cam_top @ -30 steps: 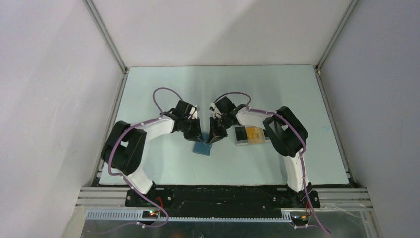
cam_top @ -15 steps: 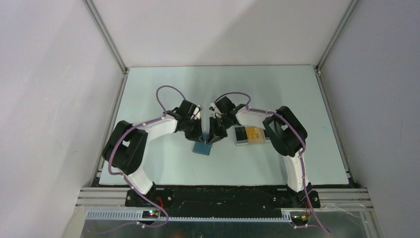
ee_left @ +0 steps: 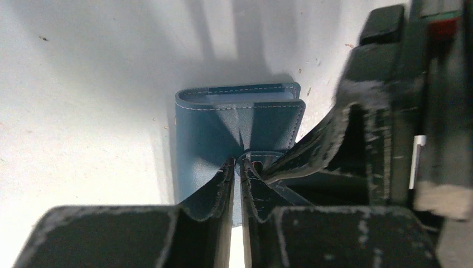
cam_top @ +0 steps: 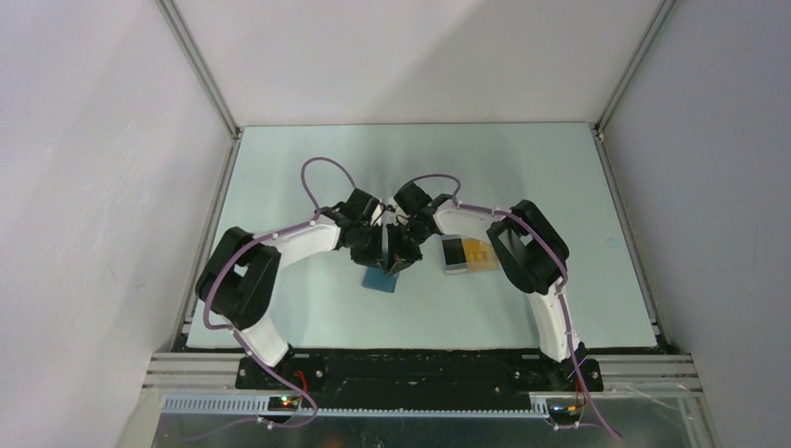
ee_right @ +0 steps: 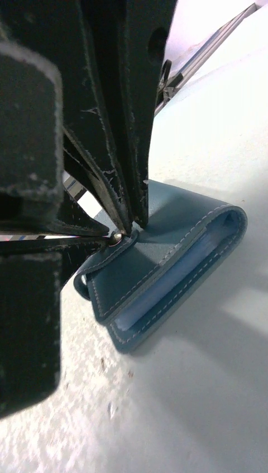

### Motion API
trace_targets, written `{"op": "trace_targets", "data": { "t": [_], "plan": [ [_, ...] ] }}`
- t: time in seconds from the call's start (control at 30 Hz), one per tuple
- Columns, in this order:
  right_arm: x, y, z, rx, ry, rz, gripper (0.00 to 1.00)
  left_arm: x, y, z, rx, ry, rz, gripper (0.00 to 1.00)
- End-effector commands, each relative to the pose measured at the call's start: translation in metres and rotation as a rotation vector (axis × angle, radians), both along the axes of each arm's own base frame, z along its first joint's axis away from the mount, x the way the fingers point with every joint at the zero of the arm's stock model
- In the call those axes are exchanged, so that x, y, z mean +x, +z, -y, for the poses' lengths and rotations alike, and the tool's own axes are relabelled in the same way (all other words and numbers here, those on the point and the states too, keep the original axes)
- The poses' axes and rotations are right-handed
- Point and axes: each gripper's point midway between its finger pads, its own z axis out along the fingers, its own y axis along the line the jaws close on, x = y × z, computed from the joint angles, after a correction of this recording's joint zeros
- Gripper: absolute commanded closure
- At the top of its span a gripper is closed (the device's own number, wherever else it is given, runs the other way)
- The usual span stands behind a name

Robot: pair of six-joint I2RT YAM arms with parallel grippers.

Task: Put the credit cards into the card holder
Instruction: Close the card holder at the center of the board.

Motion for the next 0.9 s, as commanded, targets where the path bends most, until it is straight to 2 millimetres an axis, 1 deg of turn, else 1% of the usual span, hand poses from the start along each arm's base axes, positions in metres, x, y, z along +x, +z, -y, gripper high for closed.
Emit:
{"op": "trace_targets", "data": {
  "t": [0.0,0.13,0.17,0.23,0.3,0.33,0.37,0.4,0.47,0.53,0.6,0.73,0.83,0.87],
  "plan": [
    [-0.033,-0.077,0.031,-0.291,0.03,-0.066,1.0,-0.022,-0.017,-0.008,0.075,-0.032,-0.076,0.85],
    [-0.034,-0.085,0.041,-0.35,0.011,-0.072,1.0,-0.023,-0.019,-0.008,0.074,-0.029,-0.084,0.85],
    [-0.035,-0.084,0.041,-0.349,0.012,-0.073,1.0,-0.024,-0.019,-0.008,0.075,-0.03,-0.086,0.85],
    [-0.036,-0.077,0.033,-0.288,0.034,-0.072,1.0,-0.023,-0.02,-0.008,0.078,-0.029,-0.084,0.86],
    [-0.034,-0.058,0.025,-0.22,0.048,-0.044,1.0,-0.022,-0.02,-0.008,0.082,-0.03,-0.081,0.87],
    [-0.033,-0.051,0.023,-0.198,0.051,-0.039,1.0,-0.022,-0.021,-0.009,0.085,-0.031,-0.082,0.87],
    [-0.031,-0.037,0.02,-0.167,0.05,-0.017,0.98,-0.021,-0.021,-0.01,0.091,-0.029,-0.079,0.88],
    [-0.029,-0.03,0.019,-0.15,0.049,-0.006,0.96,-0.021,-0.021,-0.011,0.095,-0.027,-0.077,0.88],
    [-0.026,-0.003,0.016,-0.08,0.042,0.029,0.92,-0.021,-0.022,-0.012,0.102,-0.026,-0.077,0.88],
    [-0.025,0.014,0.015,-0.035,0.03,0.03,0.9,-0.02,-0.022,-0.012,0.104,-0.026,-0.076,0.89],
    [-0.025,0.028,0.016,-0.002,0.026,0.031,0.87,-0.02,-0.022,-0.012,0.109,-0.026,-0.079,0.89],
    [-0.025,0.047,0.019,0.041,0.013,0.032,0.83,-0.02,-0.023,-0.014,0.117,-0.025,-0.078,0.89],
    [-0.019,0.056,0.023,0.059,-0.011,0.052,0.74,-0.02,-0.022,-0.014,0.117,-0.025,-0.077,0.89],
    [-0.015,0.06,0.024,0.064,-0.024,0.067,0.72,-0.02,-0.023,-0.014,0.118,-0.026,-0.079,0.89]
  ]
}}
